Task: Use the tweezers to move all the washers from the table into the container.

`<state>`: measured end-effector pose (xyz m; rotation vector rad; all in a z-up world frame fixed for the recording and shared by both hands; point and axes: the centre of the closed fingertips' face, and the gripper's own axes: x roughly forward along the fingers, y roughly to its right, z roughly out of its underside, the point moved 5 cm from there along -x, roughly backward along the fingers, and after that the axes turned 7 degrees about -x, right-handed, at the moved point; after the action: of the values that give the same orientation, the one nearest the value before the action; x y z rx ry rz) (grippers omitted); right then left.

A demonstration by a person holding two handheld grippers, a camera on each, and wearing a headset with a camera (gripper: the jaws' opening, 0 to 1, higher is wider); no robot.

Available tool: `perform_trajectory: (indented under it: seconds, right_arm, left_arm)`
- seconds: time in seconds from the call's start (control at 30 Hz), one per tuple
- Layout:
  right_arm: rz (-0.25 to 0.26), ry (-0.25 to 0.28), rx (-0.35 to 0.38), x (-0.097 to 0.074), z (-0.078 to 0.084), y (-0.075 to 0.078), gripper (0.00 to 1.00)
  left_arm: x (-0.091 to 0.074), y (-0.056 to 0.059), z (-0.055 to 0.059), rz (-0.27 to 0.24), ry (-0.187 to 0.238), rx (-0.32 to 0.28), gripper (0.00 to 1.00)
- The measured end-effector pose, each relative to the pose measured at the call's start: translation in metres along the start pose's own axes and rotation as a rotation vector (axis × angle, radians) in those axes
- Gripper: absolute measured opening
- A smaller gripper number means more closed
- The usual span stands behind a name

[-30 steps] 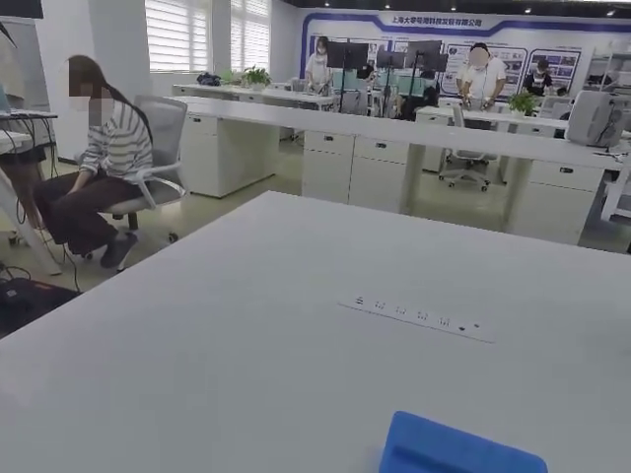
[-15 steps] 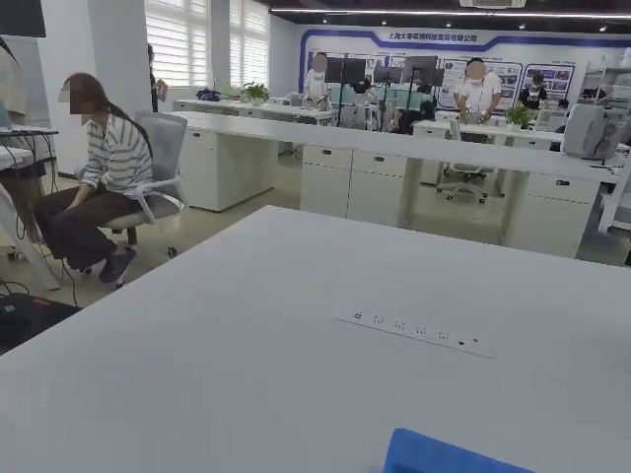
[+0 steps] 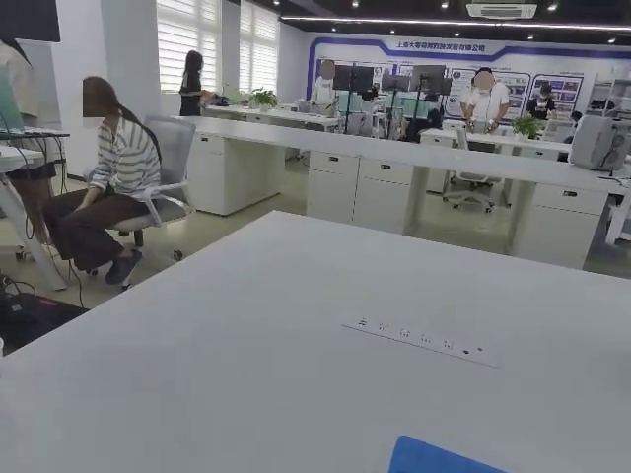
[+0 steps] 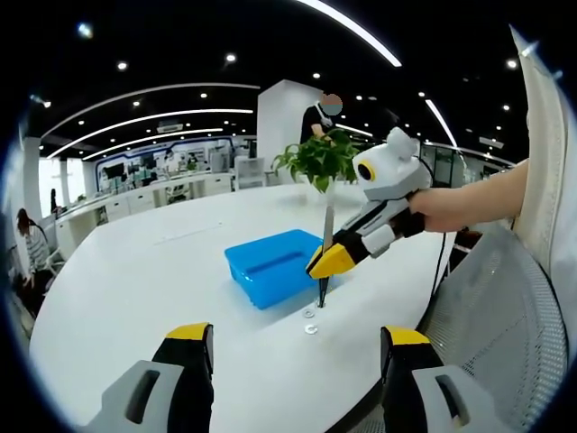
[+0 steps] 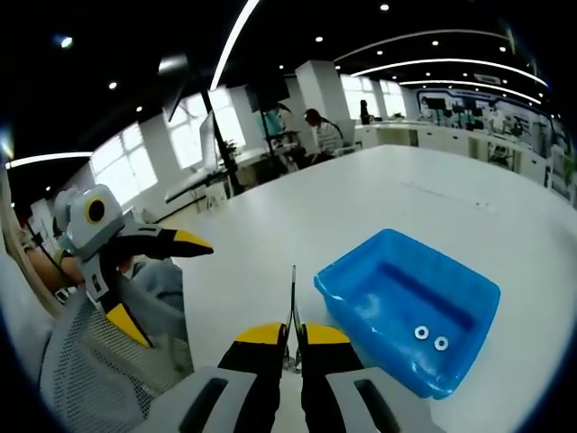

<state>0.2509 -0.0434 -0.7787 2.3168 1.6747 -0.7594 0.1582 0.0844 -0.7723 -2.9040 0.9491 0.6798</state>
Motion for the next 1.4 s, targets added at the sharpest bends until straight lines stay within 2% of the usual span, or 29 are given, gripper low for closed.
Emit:
perform_trajectory:
  seconds: [0.2,0.3,0.43,0.57,0.7,0.83,1.03,1.17,1.4]
  right_arm:
    - [-0.009,0.018,-0.037,-0.007,-0.017,0.003,0.03]
    - [-0.023,0.056,-0.005,-0.012,-0.031,0.006,0.03]
    - [-0.041,0.072,-0.006,-0.017,-0.045,0.009,0.03]
    - [-0.04,0.075,-0.034,-0.02,-0.055,0.016,0.03]
    - [-0.034,0.094,-0.018,-0.02,-0.063,0.027,0.03]
    - [-0.015,0.105,0.027,-0.018,-0.068,0.038,0.03]
    - [0.01,0.11,0.035,-0.014,-0.076,0.049,0.03]
    - [0.012,0.106,0.078,-0.009,-0.074,0.057,0.03]
    - [0.032,0.084,0.097,-0.003,-0.068,0.07,0.03]
  left_arm:
    - [0.0,0.0,0.001,0.002,-0.006,0.002,0.76]
    - [0.0,0.001,0.001,0.003,-0.009,0.003,0.76]
    - [0.0,0.001,0.001,0.002,-0.009,0.004,0.76]
    - [0.0,0.001,0.001,0.001,-0.007,0.005,0.76]
    - [0.0,0.001,0.001,0.002,-0.007,0.004,0.76]
    - [0.0,0.001,0.002,0.002,-0.012,0.006,0.75]
    - [0.0,0.0,0.003,0.003,-0.018,0.005,0.75]
    - [0.0,0.001,0.003,0.003,-0.02,0.007,0.75]
    - [0.0,0.0,0.003,0.002,-0.021,0.006,0.75]
